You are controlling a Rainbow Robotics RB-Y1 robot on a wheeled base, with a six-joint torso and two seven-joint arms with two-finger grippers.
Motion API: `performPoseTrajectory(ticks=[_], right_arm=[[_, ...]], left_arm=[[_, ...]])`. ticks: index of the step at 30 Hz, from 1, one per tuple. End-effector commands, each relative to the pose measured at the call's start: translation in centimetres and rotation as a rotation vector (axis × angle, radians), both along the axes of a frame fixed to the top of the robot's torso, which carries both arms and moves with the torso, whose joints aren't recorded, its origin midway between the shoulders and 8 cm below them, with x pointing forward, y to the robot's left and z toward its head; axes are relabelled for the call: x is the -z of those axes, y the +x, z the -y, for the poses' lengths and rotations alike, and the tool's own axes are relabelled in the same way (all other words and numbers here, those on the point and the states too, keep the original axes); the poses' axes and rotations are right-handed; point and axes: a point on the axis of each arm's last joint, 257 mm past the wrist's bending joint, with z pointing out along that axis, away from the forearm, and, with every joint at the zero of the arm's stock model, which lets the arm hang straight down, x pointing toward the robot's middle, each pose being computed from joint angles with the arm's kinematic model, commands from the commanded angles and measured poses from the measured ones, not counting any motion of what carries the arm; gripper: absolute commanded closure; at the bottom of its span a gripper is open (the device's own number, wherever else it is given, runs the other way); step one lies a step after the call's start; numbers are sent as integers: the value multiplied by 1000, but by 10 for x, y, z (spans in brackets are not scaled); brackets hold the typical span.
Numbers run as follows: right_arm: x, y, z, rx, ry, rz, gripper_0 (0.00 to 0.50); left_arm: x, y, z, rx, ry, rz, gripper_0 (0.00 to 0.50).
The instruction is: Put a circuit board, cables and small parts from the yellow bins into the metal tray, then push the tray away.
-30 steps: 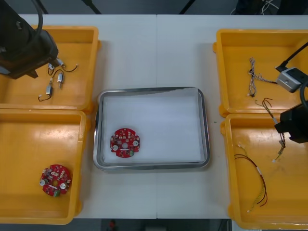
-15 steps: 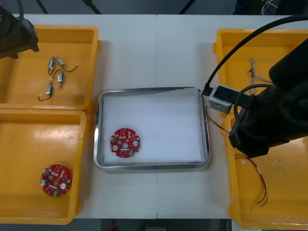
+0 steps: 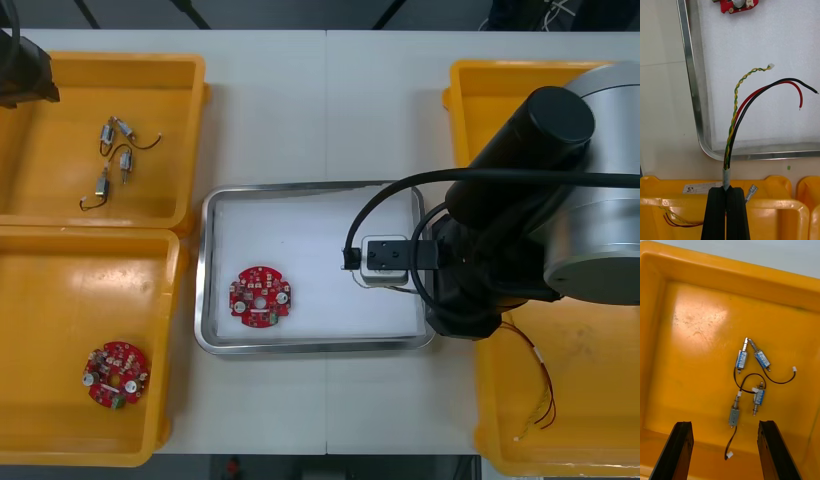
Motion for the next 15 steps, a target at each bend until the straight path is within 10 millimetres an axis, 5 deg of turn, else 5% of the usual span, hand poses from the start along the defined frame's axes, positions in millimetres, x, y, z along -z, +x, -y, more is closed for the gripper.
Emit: performPoseTrajectory(ticks=[1, 15], right_arm=[[4, 11, -23, -133, -24, 27, 500], [50, 50, -64, -351, -81, 82, 500]], left_arm=[[-36, 27, 14, 15, -53, 72, 0], [-14, 73, 26, 29, -52, 128, 0]])
